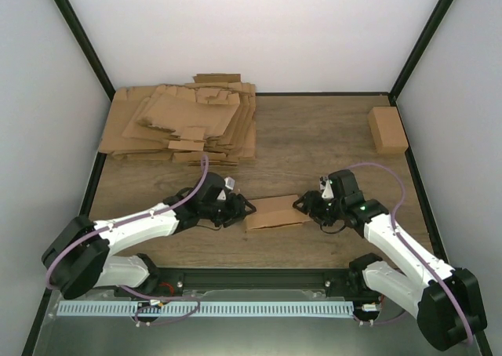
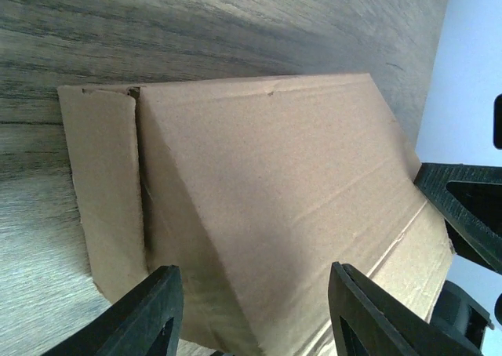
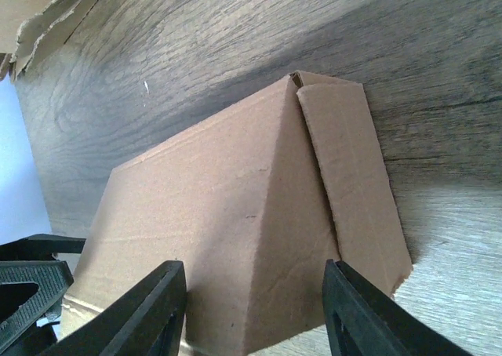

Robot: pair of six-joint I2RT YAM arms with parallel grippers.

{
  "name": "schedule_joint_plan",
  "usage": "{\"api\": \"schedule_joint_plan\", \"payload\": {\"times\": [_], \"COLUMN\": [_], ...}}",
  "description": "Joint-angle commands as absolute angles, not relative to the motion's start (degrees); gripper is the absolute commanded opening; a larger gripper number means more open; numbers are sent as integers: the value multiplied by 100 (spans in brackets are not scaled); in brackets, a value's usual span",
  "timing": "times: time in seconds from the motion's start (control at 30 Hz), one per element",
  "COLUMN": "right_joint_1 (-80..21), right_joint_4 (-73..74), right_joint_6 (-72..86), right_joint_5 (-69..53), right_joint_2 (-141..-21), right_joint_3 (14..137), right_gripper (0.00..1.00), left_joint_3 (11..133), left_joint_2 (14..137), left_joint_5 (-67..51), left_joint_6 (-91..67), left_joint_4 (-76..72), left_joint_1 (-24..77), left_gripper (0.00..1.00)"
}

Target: Fold the paper box

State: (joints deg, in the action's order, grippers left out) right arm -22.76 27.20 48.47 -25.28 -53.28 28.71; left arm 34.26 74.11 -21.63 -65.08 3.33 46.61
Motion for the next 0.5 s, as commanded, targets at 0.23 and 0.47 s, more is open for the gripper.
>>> {"api": "schedule_joint_plan", "payload": {"times": [0.23,0.47], "right_joint_1": [-2389,-2417], "right_joint_4": [2574,2441], "right_joint_6": [5004,4973], "right_joint_5": [-2671,-2561], "right_joint_2": [-5311,-5405], "right_joint_3": [2844,2534], "right_gripper": [48,47], "left_joint_3": [3529,3505], "left_joint_2": [7298,7386], "left_joint_5": [-2073,-1895], "left_joint_6": [-6377,-6129], "left_joint_4": [396,677], "left_joint_1": [4728,4758], "left_gripper": [51,49]}}
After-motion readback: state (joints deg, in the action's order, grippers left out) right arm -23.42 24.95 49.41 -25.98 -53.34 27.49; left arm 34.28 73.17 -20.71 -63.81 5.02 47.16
